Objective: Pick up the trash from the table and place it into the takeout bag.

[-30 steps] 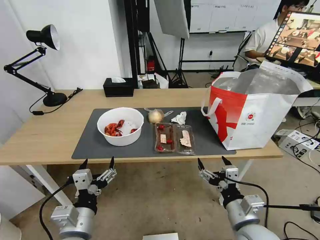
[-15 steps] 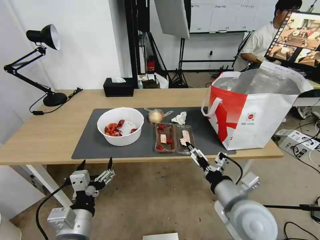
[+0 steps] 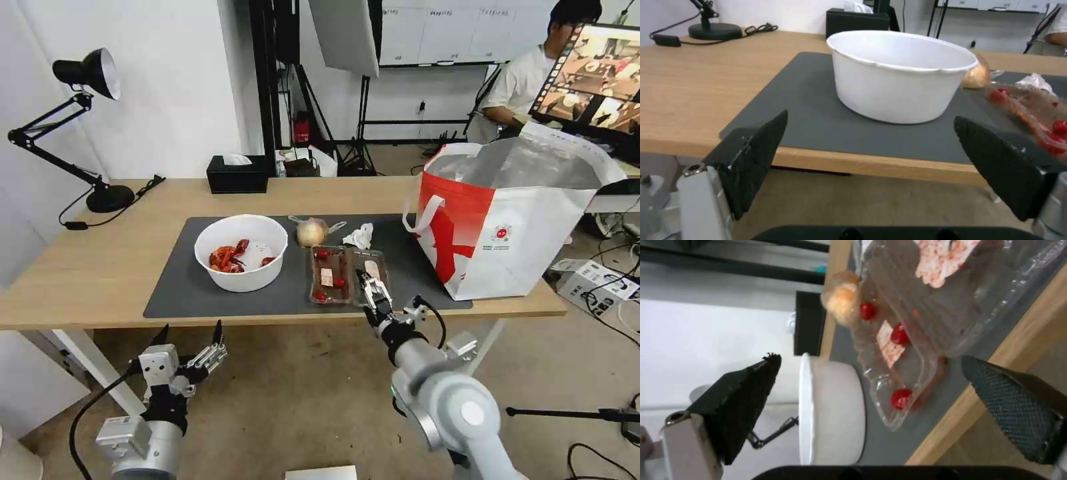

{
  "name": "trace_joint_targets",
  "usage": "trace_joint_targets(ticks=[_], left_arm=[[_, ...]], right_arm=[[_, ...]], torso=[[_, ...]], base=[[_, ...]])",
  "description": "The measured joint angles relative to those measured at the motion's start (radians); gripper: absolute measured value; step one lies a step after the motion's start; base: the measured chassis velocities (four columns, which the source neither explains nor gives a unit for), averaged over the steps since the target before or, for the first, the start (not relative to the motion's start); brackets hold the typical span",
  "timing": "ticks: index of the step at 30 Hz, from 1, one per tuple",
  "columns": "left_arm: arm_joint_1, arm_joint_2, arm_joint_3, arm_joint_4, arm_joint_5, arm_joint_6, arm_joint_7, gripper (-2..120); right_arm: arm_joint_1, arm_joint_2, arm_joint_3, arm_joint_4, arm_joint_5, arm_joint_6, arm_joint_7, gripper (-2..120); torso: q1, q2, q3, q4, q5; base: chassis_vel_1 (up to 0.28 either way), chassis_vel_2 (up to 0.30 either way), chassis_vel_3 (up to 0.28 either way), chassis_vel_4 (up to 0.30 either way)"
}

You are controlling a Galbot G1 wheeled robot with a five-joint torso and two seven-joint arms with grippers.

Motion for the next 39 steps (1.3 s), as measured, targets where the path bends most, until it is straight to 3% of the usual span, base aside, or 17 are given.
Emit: trace_joint_targets(ticks=[7,39], left_arm=[[-0.012,0.014,-0.003,0.011,-0.005,0.000,0.000,100],[0.006,-0.001,-0.001,0.005,-0.002,-0.004,0.002,100]], right_arm=[[0.002,0.041,-0.002,-0.022,-0.016,0.016,0.023,100],[0.019,0.066,0.018,-0.079,-0.009,0.023,0.014,100]], torso=[[0.000,0.000,0.000,-0.0001,0.0000],[0.000,0.000,0.000,-0.0001,0.0001]], base=[[0.000,0.000,0.000,0.000],[0.000,0.000,0.000,0.000]])
